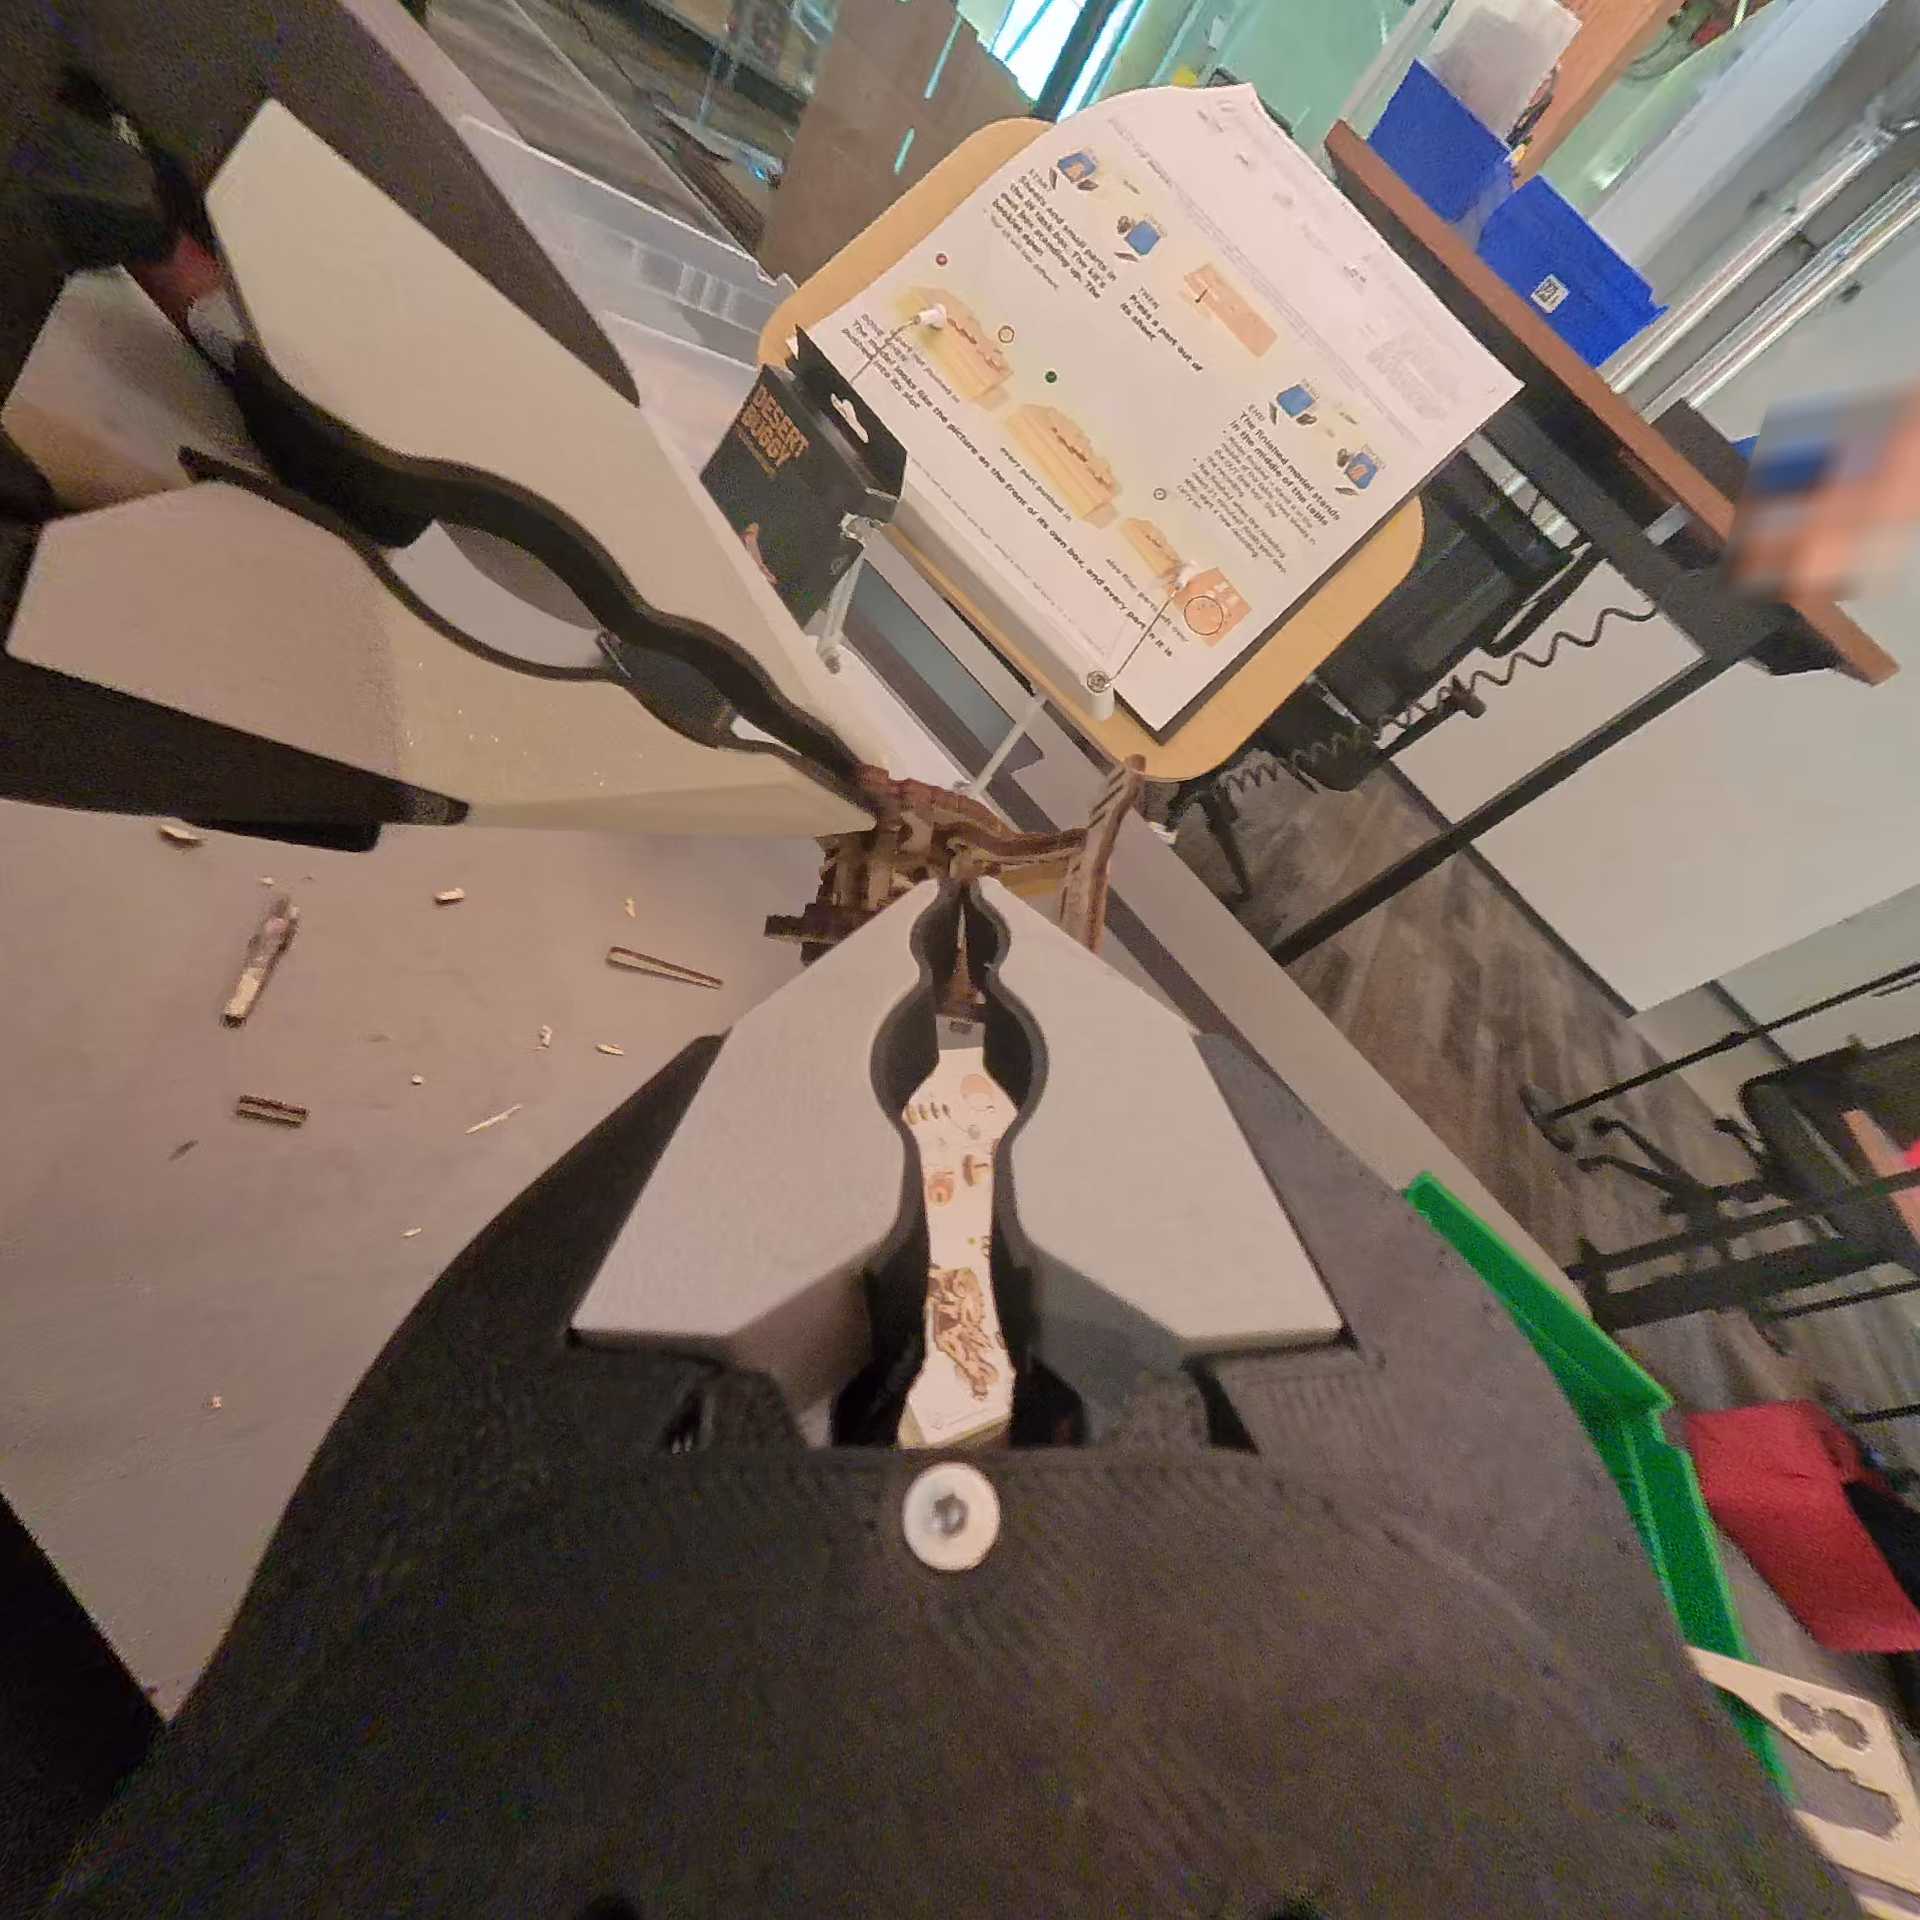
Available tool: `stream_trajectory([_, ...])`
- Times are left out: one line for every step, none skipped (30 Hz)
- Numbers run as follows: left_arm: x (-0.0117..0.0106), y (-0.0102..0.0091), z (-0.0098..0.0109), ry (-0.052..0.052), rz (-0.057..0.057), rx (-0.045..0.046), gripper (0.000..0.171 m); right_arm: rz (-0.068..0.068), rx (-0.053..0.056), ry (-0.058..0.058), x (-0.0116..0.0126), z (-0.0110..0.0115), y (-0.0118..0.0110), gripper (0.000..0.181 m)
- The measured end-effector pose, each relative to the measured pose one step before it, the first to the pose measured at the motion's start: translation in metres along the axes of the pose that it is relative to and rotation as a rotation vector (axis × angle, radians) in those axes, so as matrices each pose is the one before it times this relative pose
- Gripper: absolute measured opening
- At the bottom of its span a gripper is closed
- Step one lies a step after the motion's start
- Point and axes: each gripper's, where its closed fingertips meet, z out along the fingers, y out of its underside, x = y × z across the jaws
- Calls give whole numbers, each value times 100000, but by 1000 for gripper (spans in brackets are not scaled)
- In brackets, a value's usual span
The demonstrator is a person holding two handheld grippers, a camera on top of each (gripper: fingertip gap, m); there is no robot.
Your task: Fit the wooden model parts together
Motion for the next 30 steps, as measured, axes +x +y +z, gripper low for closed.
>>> stream_trajectory([28, -22, -16, -17, 102, 151, 0, 1066, 287, -701, -13, -16, -10, 0])
stream_trajectory([-63, -21, -24, -726, 513, 104, 0, 477, 414, -220, -20, -19, -52, 0])
stream_trajectory([-23, 18, -9, -336, 179, -278, 0, 425, 254, -367, -87, 8, -49, 2])
stream_trajectory([-5, -22, -23, 64, -222, 94, 0, 323, -94, 267, 19, 12, -2, 2])
stream_trajectory([-13, -16, -8, -13, -161, 195, 0, 37, -30, 884, 130, 4, -5, 0])
stream_trajectory([-56, -73, -42, -389, -43, 462, 0, 485, 543, 462, 108, -34, -91, 0])
stream_trajectory([-68, -46, -54, -288, -199, 96, 0, 340, 667, 388, 31, -61, -124, 0])
stream_trajectory([-14, 24, -23, -48, 8, -430, 0, -282, -87, 416, -42, 4, 7, 0])
stream_trajectory([22, 32, 14, -37, 270, -66, 0, -478, -470, 740, -5, 49, 87, 0])
stream_trajectory([-36, -36, 2, -461, -351, 574, 0, -828, 88, 1729, 157, -21, -1, 0])
stream_trajectory([-62, 11, -6, -289, -541, -82, 0, -340, 523, 742, 17, -65, -84, 0])
stream_trajectory([-62, 5, -18, -74, -406, -199, 0, 24, 142, -7, -54, -15, -11, 0])
stream_trajectory([-2, -38, -9, 22, 176, 264, 0, 56, 154, 205, 21, 3, 15, 0])
stream_trajectory([-28, -78, -28, -402, 86, 517, 0, 36, 464, 725, 107, -65, -61, 0])
stream_trajectory([18, -63, -45, 193, -486, 211, 0, -490, 242, 1172, 132, -102, -112, 1])
stream_trajectory([20, -126, -47, 121, -113, 445, 0, -585, 40, 335, -19, -62, -75, 1])
stream_trajectory([-7, -58, -6, -283, 313, -19, 0, -376, 157, 550, 15, -6, -29, 1])
stream_trajectory([0, -11, 10, -201, 321, -165, 0, -531, 113, 576, -3, 32, 19, 1])
stream_trajectory([32, -15, 9, 121, -262, 21, 0, 346, -192, -420, -122, 91, 64, 2])
stream_trajectory([7, 18, -5, -64, 333, 13, 0, 651, -128, -477, -54, 69, 53, 2])
stream_trajectory([28, -21, -21, -31, 159, 304, 0, 51, 151, -163, 26, -4, 5, 1])
stream_trajectory([34, 0, -25, 100, -53, 120, 0, 341, -89, -547, -23, -19, 6, 0])
stream_trajectory([-16, -65, -48, -152, -126, 475, 0, 214, -78, -509, -32, -12, -13, 0])
stream_trajectory([-21, -41, -33, -45, -213, 247, 0, -101, 264, -344, -7, -45, -73, 0])
stream_trajectory([-47, -55, -36, -164, -275, 239, 0, 83, 95, -594, -41, -30, -59, 0])
stream_trajectory([-26, -35, -26, 14, -312, 217, 0, -388, 38, -201, -22, -13, -52, 0])
stream_trajectory([12, 41, 3, 147, -265, -31, 0, -523, -422, 20, -1, 13, 10, 0])
stream_trajectory([-20, -82, -44, -73, -253, 750, 0, -174, -256, 142, 29, 2, -20, 0])
stream_trajectory([-13, -105, -79, -6, 47, 533, 0, 771, 619, 19, 62, -35, -114, 0])
stream_trajectory([-3, -20, -41, -37, 560, -287, 0, 435, -247, -314, -8, 23, -41, 0])
